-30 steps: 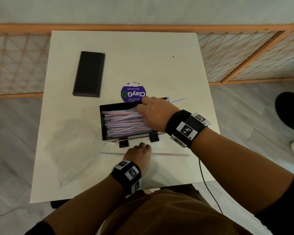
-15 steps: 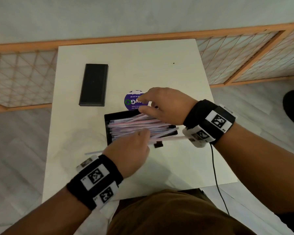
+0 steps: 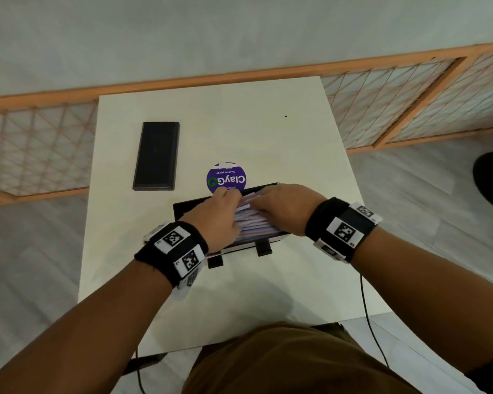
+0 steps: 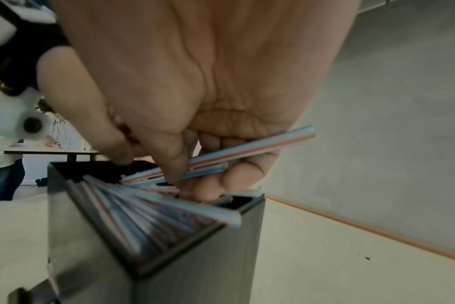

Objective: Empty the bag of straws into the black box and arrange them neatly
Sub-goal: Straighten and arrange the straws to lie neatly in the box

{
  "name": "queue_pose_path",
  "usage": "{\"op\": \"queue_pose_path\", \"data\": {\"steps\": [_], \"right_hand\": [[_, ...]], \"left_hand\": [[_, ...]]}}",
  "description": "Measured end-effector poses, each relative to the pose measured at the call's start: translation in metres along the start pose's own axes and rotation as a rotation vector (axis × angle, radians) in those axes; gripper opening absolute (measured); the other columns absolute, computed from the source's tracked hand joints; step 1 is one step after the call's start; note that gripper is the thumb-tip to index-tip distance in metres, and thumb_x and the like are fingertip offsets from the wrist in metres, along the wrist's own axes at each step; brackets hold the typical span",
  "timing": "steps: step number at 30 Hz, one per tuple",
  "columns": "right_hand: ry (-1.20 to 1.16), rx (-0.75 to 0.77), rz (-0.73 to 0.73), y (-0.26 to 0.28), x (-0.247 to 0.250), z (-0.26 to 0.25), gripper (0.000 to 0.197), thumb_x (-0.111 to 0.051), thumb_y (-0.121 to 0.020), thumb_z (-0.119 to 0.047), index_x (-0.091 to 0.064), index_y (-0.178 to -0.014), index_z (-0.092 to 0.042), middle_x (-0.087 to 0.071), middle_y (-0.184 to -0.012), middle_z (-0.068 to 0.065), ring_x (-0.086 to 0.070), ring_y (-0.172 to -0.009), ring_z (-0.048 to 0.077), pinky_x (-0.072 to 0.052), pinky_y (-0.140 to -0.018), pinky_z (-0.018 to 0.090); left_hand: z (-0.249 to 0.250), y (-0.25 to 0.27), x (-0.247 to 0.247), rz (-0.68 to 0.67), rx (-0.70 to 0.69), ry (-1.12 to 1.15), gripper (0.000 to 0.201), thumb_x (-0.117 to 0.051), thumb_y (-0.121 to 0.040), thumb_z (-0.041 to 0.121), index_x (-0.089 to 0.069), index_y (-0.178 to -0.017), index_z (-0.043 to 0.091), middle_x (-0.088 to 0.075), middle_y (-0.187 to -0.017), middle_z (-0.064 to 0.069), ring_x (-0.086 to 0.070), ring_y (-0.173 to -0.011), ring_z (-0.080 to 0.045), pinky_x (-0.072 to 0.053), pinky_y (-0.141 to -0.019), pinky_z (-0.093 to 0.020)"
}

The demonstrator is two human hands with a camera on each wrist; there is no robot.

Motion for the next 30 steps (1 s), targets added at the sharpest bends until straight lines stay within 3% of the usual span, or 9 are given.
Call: {"op": "queue_pose_path", "data": {"steps": [4,6,10,12,14,16,21,27,30], "right_hand": [[-0.085,0.076,0.125,0.004,-0.009,-0.007,0.034,-0.054,-0.096,-0.023,-0.066,-0.128,-0.024,-0.066,-0.114,0.006,-0.064,-0.101,0.029,-0.055,-0.086,0.044],[-0.142,0.091,0.211,0.007,-0.001,-0.012,0.035,-0.056,-0.091,-0.022,-0.068,-0.124,-0.017,-0.066,-0.107,0.009,-0.063,-0.093,0.033,-0.053,-0.083,0.044],[-0.121,-0.061,0.347,0.015,0.023,0.014,0.031,-0.055,-0.090,-0.020,-0.070,-0.117,-0.014,-0.066,-0.101,0.010,-0.062,-0.086,0.035,-0.053,-0.078,0.048],[-0.104,-0.129,0.347,0.023,0.027,0.029,0.032,-0.056,-0.095,-0.017,-0.067,-0.125,-0.016,-0.065,-0.111,0.009,-0.062,-0.094,0.033,-0.053,-0.083,0.046],[-0.122,-0.178,0.336,0.032,0.026,0.039,0.031,-0.055,-0.098,-0.018,-0.065,-0.128,-0.017,-0.062,-0.118,0.008,-0.063,-0.098,0.032,-0.053,-0.082,0.043],[-0.159,-0.249,0.294,0.039,0.018,0.045,0.032,-0.055,-0.100,-0.025,-0.062,-0.131,-0.018,-0.059,-0.124,0.007,-0.064,-0.096,0.031,-0.052,-0.079,0.038],[-0.239,-0.394,0.190,0.043,-0.008,0.053,0.032,-0.054,-0.101,-0.032,-0.059,-0.130,-0.019,-0.059,-0.121,0.005,-0.065,-0.099,0.029,-0.051,-0.083,0.037],[-0.231,-0.374,0.221,0.038,-0.012,0.047,0.021,-0.049,-0.102,-0.022,-0.065,-0.114,-0.018,-0.064,-0.106,0.006,-0.062,-0.090,0.027,-0.044,-0.073,0.032],[-0.197,-0.293,0.439,0.040,0.008,0.039,0.019,-0.054,-0.097,-0.022,-0.069,-0.107,-0.016,-0.063,-0.101,0.005,-0.062,-0.082,0.029,-0.051,-0.068,0.036]], "left_hand": [[0.008,0.003,0.013,0.090,-0.027,0.145,0.043,-0.061,-0.089,0.014,-0.043,-0.128,0.015,-0.046,-0.124,-0.006,-0.059,-0.091,-0.026,-0.053,-0.081,-0.042],[0.011,-0.001,0.018,0.115,-0.018,0.197,0.048,-0.060,-0.088,0.011,-0.042,-0.132,0.013,-0.047,-0.126,-0.007,-0.057,-0.094,-0.025,-0.046,-0.078,-0.034],[0.019,-0.014,0.011,0.025,0.026,0.198,0.064,-0.062,-0.090,0.017,-0.034,-0.147,0.010,-0.047,-0.137,-0.009,-0.053,-0.110,-0.023,-0.043,-0.089,-0.031],[0.023,-0.022,0.000,-0.059,0.058,0.218,0.056,-0.061,-0.089,0.023,-0.042,-0.139,0.009,-0.052,-0.132,-0.009,-0.055,-0.111,-0.026,-0.048,-0.094,-0.037],[0.028,-0.028,-0.007,-0.083,0.061,0.223,0.040,-0.057,-0.080,0.032,-0.050,-0.115,0.013,-0.056,-0.113,-0.006,-0.058,-0.102,-0.028,-0.053,-0.088,-0.045],[0.030,-0.033,-0.015,-0.076,0.029,0.216,0.037,-0.054,-0.074,0.036,-0.049,-0.107,0.018,-0.055,-0.104,-0.003,-0.058,-0.099,-0.029,-0.052,-0.081,-0.042],[0.029,-0.022,-0.013,0.107,-0.081,0.228,0.064,-0.068,-0.085,0.030,-0.045,-0.144,0.022,-0.056,-0.127,0.000,-0.053,-0.118,-0.020,-0.048,-0.101,-0.041],[0.001,0.023,0.006,0.353,-0.097,0.191,0.059,-0.073,-0.089,0.035,-0.049,-0.141,0.022,-0.052,-0.130,0.002,-0.049,-0.118,-0.017,-0.044,-0.103,-0.035],[-0.022,0.040,0.004,0.361,-0.049,0.115,0.063,-0.072,-0.087,0.044,-0.048,-0.141,0.022,-0.050,-0.134,0.001,-0.048,-0.121,-0.019,-0.045,-0.105,-0.040]]}}
Point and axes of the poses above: each hand's wrist, its own y-axis away from the middle knuckle, its own x-axis out of the back of the hand, z = x × y, the point moved 6 cm from there along -y, towards the middle knuckle
